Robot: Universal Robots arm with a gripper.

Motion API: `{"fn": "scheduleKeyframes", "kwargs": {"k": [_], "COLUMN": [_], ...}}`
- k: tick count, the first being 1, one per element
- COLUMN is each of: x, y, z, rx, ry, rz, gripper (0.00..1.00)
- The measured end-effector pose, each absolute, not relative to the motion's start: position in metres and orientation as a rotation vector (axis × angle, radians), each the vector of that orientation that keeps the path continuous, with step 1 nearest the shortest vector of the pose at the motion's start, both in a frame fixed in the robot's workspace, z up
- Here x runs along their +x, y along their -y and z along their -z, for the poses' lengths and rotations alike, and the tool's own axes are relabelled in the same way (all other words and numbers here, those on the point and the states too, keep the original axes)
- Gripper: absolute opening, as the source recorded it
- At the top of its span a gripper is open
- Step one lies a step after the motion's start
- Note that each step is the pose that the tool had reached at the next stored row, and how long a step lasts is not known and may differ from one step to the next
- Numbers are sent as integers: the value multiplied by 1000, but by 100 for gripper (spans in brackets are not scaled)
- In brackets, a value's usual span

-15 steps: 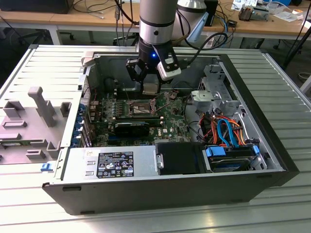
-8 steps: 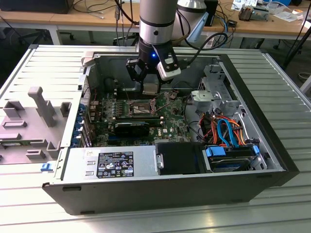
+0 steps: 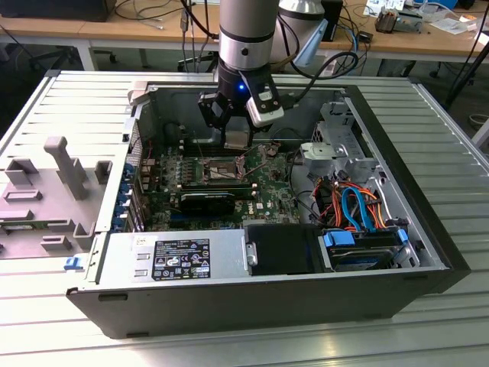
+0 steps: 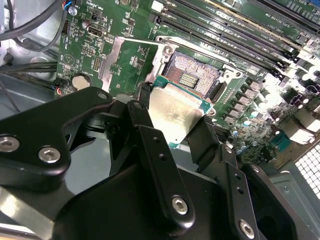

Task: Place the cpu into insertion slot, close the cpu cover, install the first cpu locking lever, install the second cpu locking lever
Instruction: 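Place the cpu into insertion slot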

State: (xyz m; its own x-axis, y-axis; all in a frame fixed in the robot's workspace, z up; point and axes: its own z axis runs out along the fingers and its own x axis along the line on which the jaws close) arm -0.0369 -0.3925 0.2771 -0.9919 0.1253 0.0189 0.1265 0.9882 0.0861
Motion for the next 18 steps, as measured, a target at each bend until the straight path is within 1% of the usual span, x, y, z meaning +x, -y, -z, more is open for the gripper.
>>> {"fn": "scheduleKeyframes", "kwargs": {"k": [18], "x": [-37], "y": [392], "z": [-277], "rx": [-231], "ry": [3118], "rz": [135], "gripper": [54]}}
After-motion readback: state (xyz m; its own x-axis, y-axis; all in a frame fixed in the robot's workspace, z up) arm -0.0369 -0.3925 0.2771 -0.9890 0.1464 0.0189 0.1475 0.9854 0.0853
